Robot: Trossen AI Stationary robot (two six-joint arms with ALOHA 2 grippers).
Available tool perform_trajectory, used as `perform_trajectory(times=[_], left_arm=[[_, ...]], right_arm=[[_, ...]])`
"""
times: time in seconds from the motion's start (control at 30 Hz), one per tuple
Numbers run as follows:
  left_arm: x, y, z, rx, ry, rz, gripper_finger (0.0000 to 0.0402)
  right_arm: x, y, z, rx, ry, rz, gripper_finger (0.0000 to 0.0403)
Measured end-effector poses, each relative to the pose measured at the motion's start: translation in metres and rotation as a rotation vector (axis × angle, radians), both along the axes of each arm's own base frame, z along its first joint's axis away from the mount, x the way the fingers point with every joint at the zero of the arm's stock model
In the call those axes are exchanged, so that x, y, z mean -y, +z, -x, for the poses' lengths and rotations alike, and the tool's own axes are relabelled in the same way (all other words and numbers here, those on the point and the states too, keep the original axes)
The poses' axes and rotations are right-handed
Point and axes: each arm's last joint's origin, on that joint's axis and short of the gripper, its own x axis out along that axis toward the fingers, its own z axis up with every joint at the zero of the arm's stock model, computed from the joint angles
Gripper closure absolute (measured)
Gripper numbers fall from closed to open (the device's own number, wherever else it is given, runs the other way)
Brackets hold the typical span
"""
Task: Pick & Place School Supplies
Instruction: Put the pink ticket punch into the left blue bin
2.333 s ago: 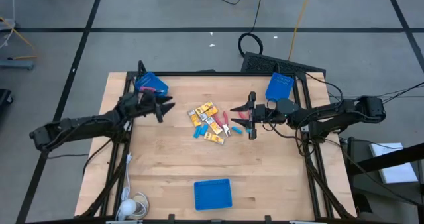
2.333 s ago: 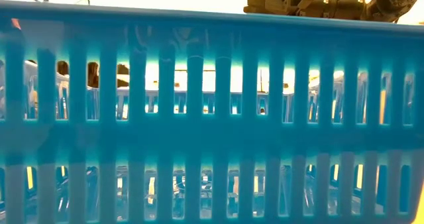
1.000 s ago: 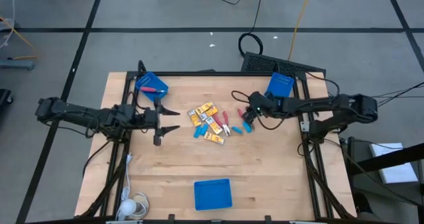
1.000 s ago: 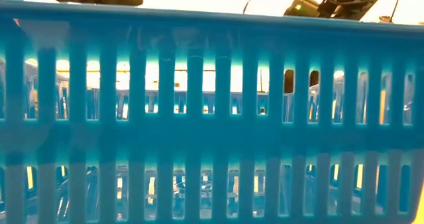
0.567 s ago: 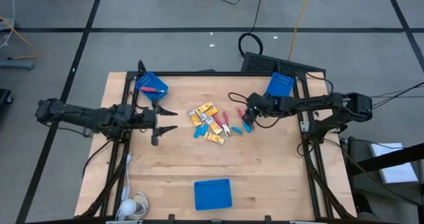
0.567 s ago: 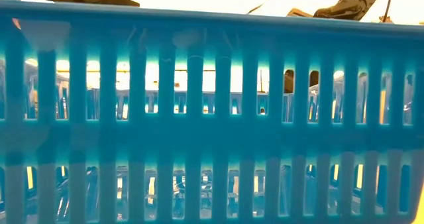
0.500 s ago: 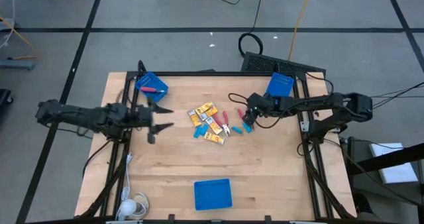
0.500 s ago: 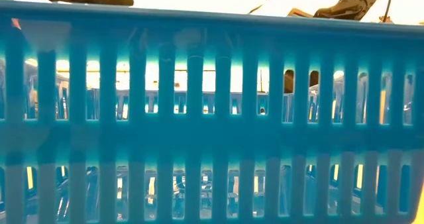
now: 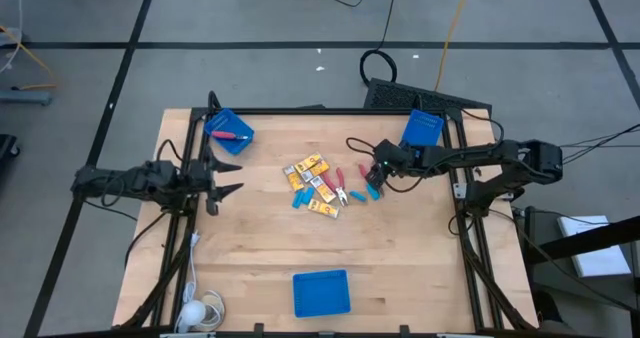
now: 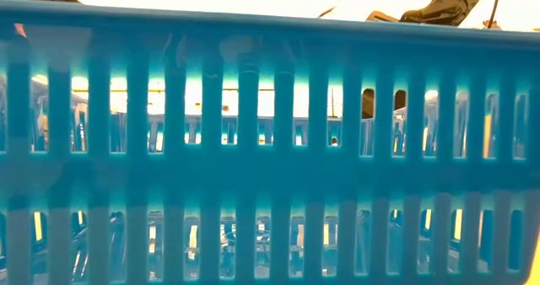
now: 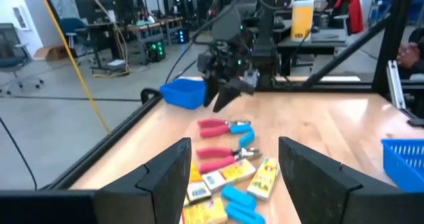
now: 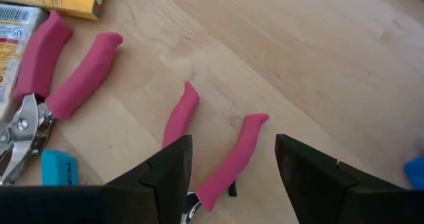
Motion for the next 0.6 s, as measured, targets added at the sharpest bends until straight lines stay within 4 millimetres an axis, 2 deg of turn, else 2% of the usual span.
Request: perform_trajectory(times=[0.6], left_arm=[[0.0, -0.001, 0.002, 0.002, -0.023, 0.052, 0.0172]], right_arm=[[-0.003, -0.023, 0.011, 0.028, -0.037, -0.016, 0.0198]])
